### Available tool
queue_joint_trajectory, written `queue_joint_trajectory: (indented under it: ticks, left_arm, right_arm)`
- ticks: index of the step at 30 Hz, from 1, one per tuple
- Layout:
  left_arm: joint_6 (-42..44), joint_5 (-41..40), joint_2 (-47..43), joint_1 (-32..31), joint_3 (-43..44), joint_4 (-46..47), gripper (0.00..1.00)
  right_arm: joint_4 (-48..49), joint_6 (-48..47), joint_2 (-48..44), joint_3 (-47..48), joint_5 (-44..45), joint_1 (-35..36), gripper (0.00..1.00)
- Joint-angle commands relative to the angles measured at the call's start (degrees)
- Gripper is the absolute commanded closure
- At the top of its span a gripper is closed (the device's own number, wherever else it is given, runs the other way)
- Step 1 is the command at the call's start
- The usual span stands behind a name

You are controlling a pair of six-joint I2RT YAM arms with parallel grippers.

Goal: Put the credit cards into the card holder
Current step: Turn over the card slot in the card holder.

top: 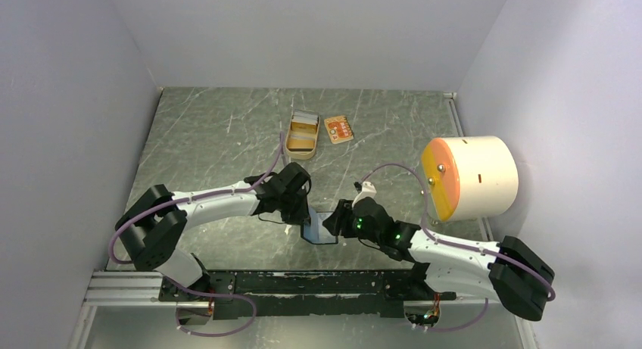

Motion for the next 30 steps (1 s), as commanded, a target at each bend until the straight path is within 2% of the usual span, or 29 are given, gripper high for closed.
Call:
queue_joint_trajectory:
  ticks: [1, 5, 9, 12, 14, 19, 25, 30]
  left_arm:
    - [-0.20, -0.03, -0.53, -0.46, 0.48, 0.74, 0.87]
    - [-0.12, 1.38, -2.09, 0.05, -2.14, 2.23, 0.78]
    - [-0.46, 4.70, -5.85, 2.10, -5.81, 6.68, 0.74]
    - [-0.57, 7.94, -9.40, 3.87, -9.21, 11.60, 0.69]
    - [-0.96, 9.93, -11.61, 4.56, -11.63, 16.54, 0.67]
    - [-1.96, 13.54, -13.47, 5.18, -15.48, 22.98, 0.63]
    - [-1.08, 13.49, -11.68, 5.19, -15.78, 23.29, 0.64]
    - [0.63, 9.98, -11.68, 5.19, -14.51, 19.02, 0.65]
  right_arm:
    - [-6.99, -1.46, 1.01, 2.58, 5.46, 0.02, 0.49]
    - [-11.70, -3.64, -2.10, 3.14, 10.06, -0.05, 0.51]
    - [-7.12, -5.30, -4.40, 2.73, 5.99, -0.07, 0.55]
    - [1.32, -3.28, -0.56, 0.41, 0.16, -0.12, 0.59]
    - [6.83, -1.94, 4.55, 0.02, -3.80, -0.04, 0.66]
    - [12.04, -1.55, 12.35, 2.25, -6.68, 0.14, 0.73]
    - [17.31, -0.78, 19.22, 4.39, -10.60, 0.19, 0.76]
    - [17.01, -1.73, 20.52, 5.36, -10.72, 0.32, 0.76]
